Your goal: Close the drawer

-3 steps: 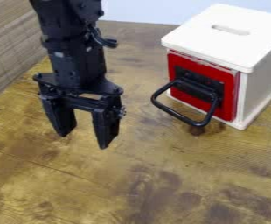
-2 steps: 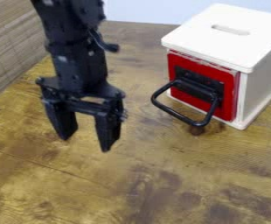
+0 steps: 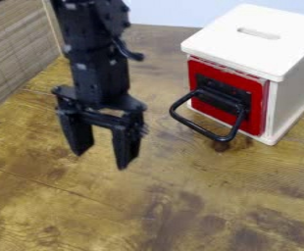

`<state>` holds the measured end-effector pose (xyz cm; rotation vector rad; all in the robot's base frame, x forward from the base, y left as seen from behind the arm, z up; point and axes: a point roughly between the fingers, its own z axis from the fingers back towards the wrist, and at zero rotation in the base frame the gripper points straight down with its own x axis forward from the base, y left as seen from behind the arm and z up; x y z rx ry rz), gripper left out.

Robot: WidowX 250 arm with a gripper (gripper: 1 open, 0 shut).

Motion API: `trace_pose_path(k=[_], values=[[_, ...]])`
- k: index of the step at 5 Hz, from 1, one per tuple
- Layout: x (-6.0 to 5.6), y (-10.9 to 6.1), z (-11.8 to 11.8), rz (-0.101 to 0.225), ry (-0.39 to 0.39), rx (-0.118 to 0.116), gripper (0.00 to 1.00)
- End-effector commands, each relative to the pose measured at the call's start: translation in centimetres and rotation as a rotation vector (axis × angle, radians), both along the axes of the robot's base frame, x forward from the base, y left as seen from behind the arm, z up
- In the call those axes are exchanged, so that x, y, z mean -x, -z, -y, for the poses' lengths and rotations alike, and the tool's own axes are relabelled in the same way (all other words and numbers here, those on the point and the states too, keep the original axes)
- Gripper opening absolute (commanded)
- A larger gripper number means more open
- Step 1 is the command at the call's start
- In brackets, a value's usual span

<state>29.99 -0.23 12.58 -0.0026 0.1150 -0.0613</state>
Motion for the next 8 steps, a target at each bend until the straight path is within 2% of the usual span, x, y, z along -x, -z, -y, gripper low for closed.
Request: trace_pose_path(k=[1,2,3,5,6,7,8], values=[[-0.4,-3.0,-1.8,0.094,0.002,0.006,1.00],[-0.4,-2.7,-1.9,0.102,-0.041,0.009,1.00],[-0.6,-2.0,-1.6,0.096,-0.058,-0.010,1.00],[0.9,-2.5,1.7,0.092,-0.022,-0.044,1.00],[1.2,-2.2,2.2,0.094,-0.008,-0.018,1.00],[0.4,-1.9,0.5,0.108,-0.053,-0.022,1.00],[-0.2,-1.4,-0.4,0.099,-0.095,-0.026,1.00]])
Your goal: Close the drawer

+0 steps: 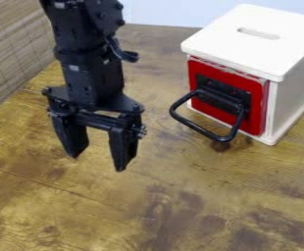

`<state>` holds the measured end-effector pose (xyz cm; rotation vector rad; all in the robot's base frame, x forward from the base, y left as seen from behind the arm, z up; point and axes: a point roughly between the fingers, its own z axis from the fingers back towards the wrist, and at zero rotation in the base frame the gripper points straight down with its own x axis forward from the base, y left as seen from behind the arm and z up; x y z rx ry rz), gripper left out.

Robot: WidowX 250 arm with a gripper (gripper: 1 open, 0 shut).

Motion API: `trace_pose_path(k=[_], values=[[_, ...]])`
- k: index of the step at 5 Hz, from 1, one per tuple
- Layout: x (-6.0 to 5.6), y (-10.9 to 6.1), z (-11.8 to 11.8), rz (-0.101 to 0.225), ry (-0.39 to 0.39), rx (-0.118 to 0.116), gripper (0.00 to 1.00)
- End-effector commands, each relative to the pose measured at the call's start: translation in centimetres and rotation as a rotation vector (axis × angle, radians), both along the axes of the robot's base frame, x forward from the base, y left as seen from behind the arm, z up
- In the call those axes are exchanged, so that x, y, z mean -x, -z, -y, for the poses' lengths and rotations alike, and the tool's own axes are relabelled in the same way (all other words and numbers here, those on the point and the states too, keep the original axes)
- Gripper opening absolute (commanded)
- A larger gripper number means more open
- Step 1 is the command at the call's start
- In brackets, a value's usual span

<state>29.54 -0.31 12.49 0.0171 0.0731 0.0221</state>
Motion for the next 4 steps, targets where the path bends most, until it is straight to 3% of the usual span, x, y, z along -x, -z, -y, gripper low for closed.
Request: trace_pose_path(k=[1,3,4], values=[[-0.5,-2.0,-0.6,0.056,0.028,-0.008,1.00],[-0.2,-3.4,0.3,0.063,0.112,-0.005,1.00],[-1.0,-2.8,0.3,0.059,0.076,-0.012,1.00]])
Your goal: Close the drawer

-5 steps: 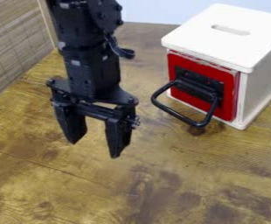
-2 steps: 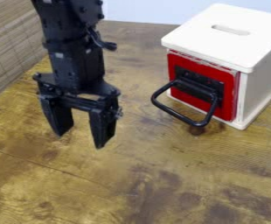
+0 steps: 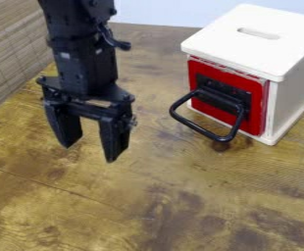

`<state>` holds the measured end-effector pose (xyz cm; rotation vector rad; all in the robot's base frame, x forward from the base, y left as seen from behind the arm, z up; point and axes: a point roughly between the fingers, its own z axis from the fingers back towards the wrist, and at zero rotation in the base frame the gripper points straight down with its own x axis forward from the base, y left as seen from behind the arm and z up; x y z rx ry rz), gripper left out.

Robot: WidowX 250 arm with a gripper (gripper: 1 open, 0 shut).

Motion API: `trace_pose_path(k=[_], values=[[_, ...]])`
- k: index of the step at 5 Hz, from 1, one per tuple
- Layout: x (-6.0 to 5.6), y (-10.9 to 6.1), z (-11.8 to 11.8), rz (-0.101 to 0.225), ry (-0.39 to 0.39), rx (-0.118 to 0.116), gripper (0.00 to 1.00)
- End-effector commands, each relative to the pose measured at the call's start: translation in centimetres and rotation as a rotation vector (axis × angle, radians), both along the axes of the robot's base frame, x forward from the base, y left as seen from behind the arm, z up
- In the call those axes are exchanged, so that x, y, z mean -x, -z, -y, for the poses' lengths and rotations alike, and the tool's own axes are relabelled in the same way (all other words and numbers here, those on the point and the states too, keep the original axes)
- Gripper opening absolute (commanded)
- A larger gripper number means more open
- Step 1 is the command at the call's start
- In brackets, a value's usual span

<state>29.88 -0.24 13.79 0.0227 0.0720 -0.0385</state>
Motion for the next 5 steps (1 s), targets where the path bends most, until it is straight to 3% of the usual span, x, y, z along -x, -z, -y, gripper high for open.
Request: trace_pose_path(k=[1,3,4,5], values=[[-1.2,-0.9,0.5,0.049,-0.021,-0.018,1.00],[0.1,-0.2,-0.8,0.028,-0.153,-0.024,1.00],[-0.2,0.0,-0.7,0.050,-0.099,-0.007,1.00],[-0.5,-0.4,-0.3,0.052,-0.049,0.008,1.00]])
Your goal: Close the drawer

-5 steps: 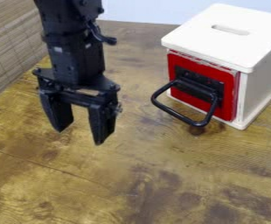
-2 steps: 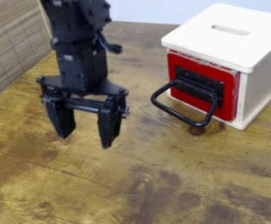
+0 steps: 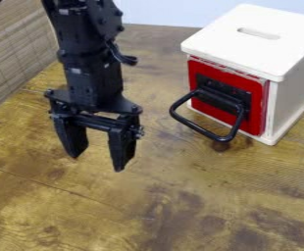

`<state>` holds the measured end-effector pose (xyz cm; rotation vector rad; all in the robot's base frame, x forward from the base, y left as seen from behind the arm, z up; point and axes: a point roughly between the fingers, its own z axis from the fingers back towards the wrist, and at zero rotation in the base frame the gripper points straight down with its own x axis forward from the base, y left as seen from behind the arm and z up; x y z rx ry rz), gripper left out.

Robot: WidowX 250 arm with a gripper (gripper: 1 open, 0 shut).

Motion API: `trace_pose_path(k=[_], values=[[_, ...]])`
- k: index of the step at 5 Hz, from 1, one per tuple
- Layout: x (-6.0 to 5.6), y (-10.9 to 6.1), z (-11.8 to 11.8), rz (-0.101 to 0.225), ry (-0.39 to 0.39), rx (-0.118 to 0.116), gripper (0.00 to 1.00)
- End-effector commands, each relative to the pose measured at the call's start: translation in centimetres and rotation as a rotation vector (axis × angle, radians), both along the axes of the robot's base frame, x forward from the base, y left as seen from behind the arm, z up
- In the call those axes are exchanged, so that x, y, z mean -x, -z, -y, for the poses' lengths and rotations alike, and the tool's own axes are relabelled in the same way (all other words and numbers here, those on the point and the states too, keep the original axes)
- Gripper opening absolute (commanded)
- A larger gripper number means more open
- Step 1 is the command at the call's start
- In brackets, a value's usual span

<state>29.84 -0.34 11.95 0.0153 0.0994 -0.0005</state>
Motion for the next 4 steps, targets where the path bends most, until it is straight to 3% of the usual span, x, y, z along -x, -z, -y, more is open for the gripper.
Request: trace_pose_path(k=[1,3,4], values=[[-0.6,-1.7,0.8,0.060,-0.051,-0.002,1.00],[0.1,-0.1,-0.2,0.021,-0.167,-0.011,1.00],[-0.4,0.4,-0.6,0.022,-0.209,-0.011,1.00]])
